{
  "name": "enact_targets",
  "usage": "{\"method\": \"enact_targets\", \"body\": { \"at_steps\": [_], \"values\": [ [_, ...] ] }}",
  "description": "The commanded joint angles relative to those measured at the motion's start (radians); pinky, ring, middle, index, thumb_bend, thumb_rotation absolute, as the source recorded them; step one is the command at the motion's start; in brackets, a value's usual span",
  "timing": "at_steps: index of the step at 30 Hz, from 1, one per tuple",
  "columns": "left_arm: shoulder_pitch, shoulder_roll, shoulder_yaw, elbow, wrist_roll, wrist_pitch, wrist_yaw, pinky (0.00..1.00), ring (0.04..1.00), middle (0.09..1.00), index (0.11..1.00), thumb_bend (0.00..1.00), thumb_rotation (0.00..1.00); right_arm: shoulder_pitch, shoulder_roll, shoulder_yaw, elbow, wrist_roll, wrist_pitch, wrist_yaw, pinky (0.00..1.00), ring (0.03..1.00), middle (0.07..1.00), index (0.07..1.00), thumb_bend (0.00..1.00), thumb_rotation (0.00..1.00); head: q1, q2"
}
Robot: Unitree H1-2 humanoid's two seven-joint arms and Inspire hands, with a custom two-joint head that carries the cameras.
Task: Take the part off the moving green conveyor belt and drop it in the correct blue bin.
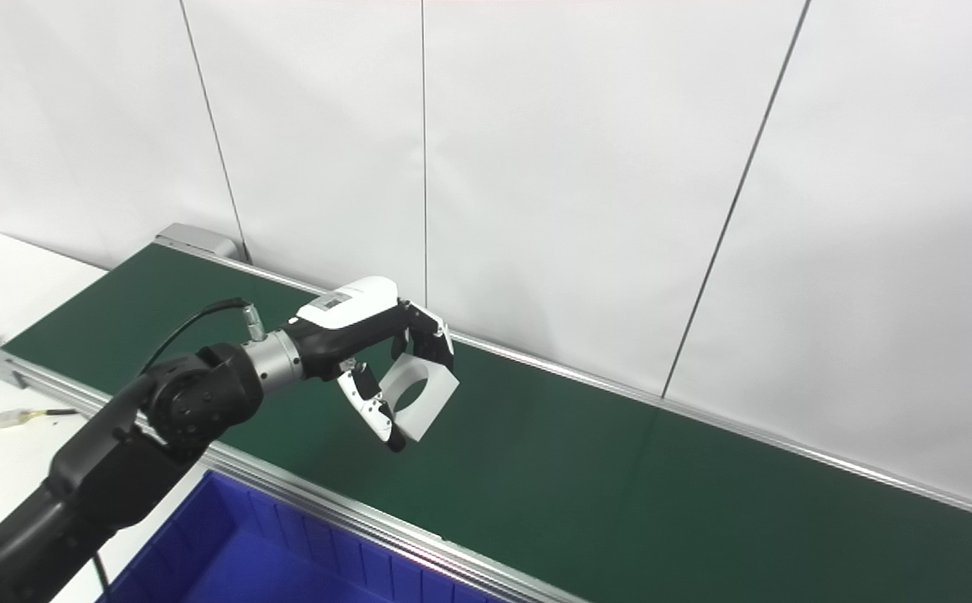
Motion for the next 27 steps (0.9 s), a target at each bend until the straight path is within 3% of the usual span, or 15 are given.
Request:
{"method": "enact_targets", "body": {
  "at_steps": [1,9,17,27],
  "values": [
    [-0.013,0.017,0.025,-0.056,-0.019,0.003,0.004,0.42,0.449,0.500,0.505,0.48,0.00,-0.004,0.000,-0.002,-0.030,0.010,-0.057,0.000,0.62,0.734,0.799,0.876,0.54,0.57,-0.005,0.003],
    [0.042,0.026,0.059,-0.185,-0.061,0.003,-0.013,0.43,0.461,0.505,0.486,0.48,0.00,0.002,0.003,-0.013,-0.045,0.003,-0.054,0.007,0.62,0.731,0.794,0.868,0.53,0.55,-0.040,0.028],
    [0.118,0.025,0.080,-0.329,-0.074,0.023,-0.038,0.42,0.442,0.479,0.522,0.48,0.00,0.012,0.008,-0.023,-0.065,-0.003,-0.050,0.016,0.63,0.728,0.790,0.859,0.52,0.51,-0.061,0.054],
    [0.231,-0.015,0.065,-0.478,-0.061,0.111,-0.077,0.45,0.432,0.461,0.529,0.48,0.00,0.029,0.005,-0.039,-0.099,0.009,-0.041,0.042,0.64,0.731,0.790,0.859,0.55,0.52,-0.076,0.091]
  ]
}}
